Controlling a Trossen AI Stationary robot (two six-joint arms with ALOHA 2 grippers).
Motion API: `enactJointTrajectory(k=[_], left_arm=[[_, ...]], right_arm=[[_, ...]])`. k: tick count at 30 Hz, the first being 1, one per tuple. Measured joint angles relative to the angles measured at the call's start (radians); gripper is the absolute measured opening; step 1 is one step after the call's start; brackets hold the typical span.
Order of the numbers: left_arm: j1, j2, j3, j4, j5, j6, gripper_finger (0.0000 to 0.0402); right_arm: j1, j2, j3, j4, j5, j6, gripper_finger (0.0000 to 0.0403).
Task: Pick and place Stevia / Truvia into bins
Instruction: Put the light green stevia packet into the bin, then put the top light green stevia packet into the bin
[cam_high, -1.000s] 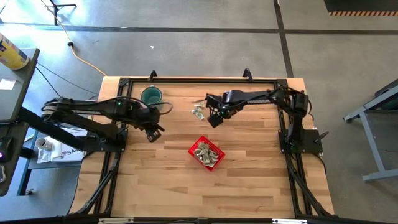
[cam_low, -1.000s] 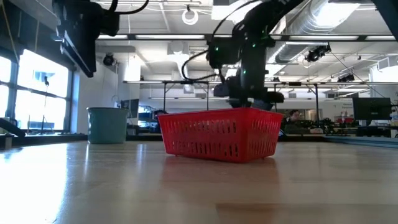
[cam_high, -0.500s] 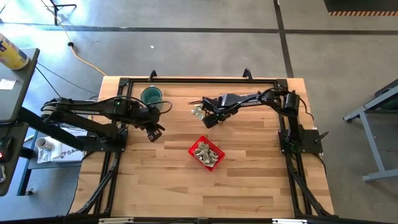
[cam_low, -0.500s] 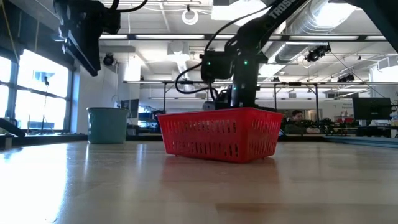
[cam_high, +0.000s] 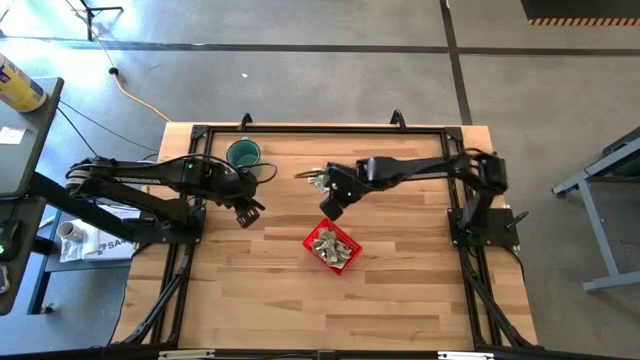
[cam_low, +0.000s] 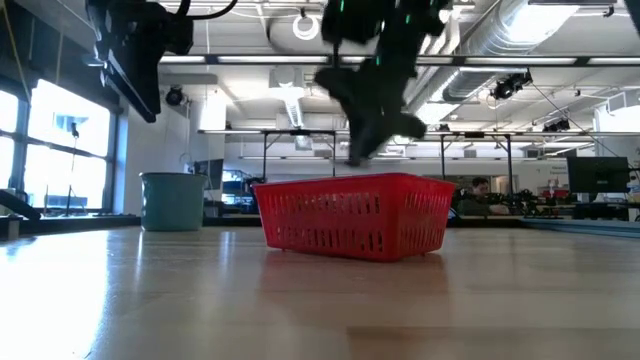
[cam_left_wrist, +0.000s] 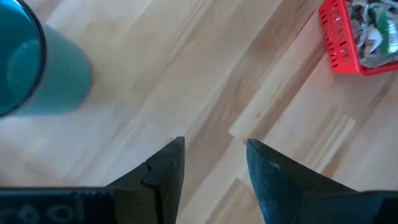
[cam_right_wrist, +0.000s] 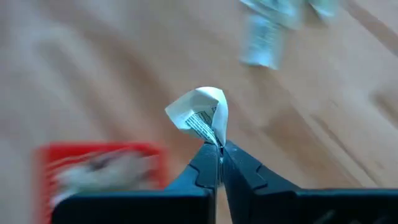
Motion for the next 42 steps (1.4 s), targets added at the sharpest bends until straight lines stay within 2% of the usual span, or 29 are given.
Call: enactJointTrajectory(k=[3,6,8,11,14,20,23,27,30,34,39,42], left_arm=[[0.0,0.0,0.0,0.005,-0.048,0.039,0.0205],[0.0,0.0,0.0,0.039,-0.096,0.079,0.0205],[0.004,0.0,0.0,0.079,-0.101,0.122,0.0205],[0.029,0.006,0.0,0.146,-0.084,0.188,0.0205],[0.069,0.039,0.0,0.205,-0.016,0.236,0.0205],[0.19,0.167,0.0,0.367,0.205,0.391,0.0205],[0.235,0.231,0.0,0.465,0.244,0.445,0.0205],[0.292,0.326,0.02,0.587,0.254,0.512,0.0205],[0.336,0.425,0.108,0.606,0.253,0.56,0.0205],[0.376,0.596,0.28,0.547,0.234,0.611,0.0205],[0.402,0.851,0.543,0.32,0.21,0.625,0.0205],[0.402,0.988,0.679,0.207,0.138,0.643,0.0205]], right_arm=[[0.06,-0.026,0.041,0.071,-0.105,-0.014,0.0015],[0.12,-0.016,0.063,0.071,-0.221,0.009,0.0019],[0.164,0.003,0.064,0.042,-0.225,0.033,0.002],[0.223,0.033,0.058,-0.044,-0.132,0.085,0.0029],[0.264,0.025,0.064,-0.013,-0.048,0.154,0.0061],[0.309,-0.017,0.079,-0.052,0.079,0.263,0.0175],[0.331,-0.034,0.116,-0.152,0.125,0.277,0.0233],[0.378,-0.039,0.198,-0.374,0.279,0.351,0.0284],[0.401,-0.047,0.25,-0.532,0.351,0.427,0.0299],[0.41,-0.049,0.274,-0.64,0.357,0.464,0.0302],[0.408,-0.051,0.27,-0.685,0.347,0.49,0.0302],[0.408,-0.051,0.259,-0.688,0.345,0.501,0.0302]])
